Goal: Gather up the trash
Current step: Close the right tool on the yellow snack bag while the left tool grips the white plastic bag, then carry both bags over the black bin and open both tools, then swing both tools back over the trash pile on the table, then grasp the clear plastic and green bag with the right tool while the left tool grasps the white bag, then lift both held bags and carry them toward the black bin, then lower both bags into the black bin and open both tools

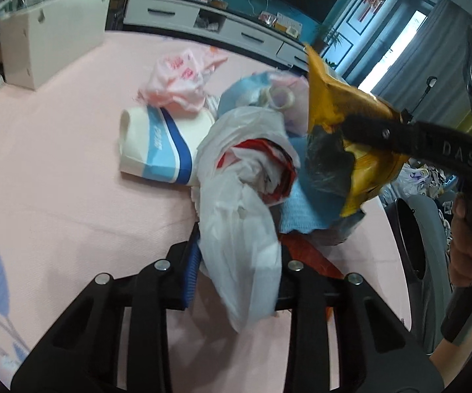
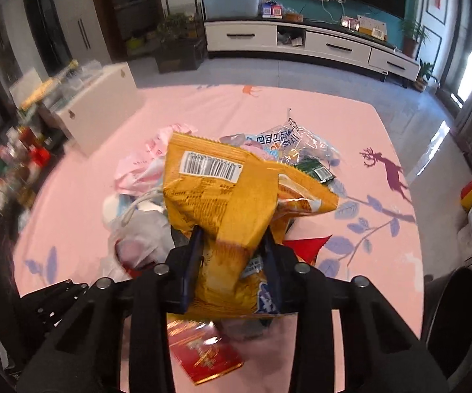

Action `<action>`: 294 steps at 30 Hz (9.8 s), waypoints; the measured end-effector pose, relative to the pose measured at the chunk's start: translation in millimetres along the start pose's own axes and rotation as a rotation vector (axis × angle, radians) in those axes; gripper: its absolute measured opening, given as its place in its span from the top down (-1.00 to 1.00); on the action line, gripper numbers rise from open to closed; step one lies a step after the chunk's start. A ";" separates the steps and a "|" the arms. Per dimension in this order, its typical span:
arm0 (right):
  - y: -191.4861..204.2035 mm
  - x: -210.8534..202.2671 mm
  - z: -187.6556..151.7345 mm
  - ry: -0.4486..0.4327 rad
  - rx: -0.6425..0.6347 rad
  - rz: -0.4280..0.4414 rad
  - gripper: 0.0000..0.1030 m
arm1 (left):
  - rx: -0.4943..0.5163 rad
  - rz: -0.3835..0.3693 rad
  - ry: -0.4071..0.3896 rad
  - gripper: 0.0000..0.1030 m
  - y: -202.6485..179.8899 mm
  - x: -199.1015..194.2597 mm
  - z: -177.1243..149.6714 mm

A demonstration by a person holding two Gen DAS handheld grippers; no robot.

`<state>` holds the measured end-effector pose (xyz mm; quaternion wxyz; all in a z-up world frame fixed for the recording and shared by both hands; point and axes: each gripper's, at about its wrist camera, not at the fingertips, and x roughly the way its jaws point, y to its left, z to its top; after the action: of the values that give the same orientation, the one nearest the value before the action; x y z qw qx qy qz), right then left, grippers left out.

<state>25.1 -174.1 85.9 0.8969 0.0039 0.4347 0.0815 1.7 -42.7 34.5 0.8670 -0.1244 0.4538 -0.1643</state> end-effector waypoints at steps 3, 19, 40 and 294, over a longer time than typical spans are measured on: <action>-7.0 -19.0 -9.2 -0.043 0.033 0.018 0.33 | 0.020 0.015 -0.034 0.37 -8.2 -22.2 -2.5; -79.8 -124.1 -62.1 -0.317 0.249 -0.054 0.34 | 0.164 0.048 -0.194 0.37 -66.5 -99.5 -7.7; -216.9 -185.3 -128.3 -0.441 0.608 -0.304 0.34 | 0.321 -0.292 -0.195 0.37 -235.7 -72.7 -6.9; -317.9 -133.6 -233.3 -0.369 1.070 -0.240 -0.02 | 0.394 -0.327 0.203 0.28 -352.6 135.4 -64.8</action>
<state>-192.9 -522.7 20.1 0.8339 0.4218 0.2493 -0.2540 -40.2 -423.5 26.0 0.7864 -0.0079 0.4716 -0.3988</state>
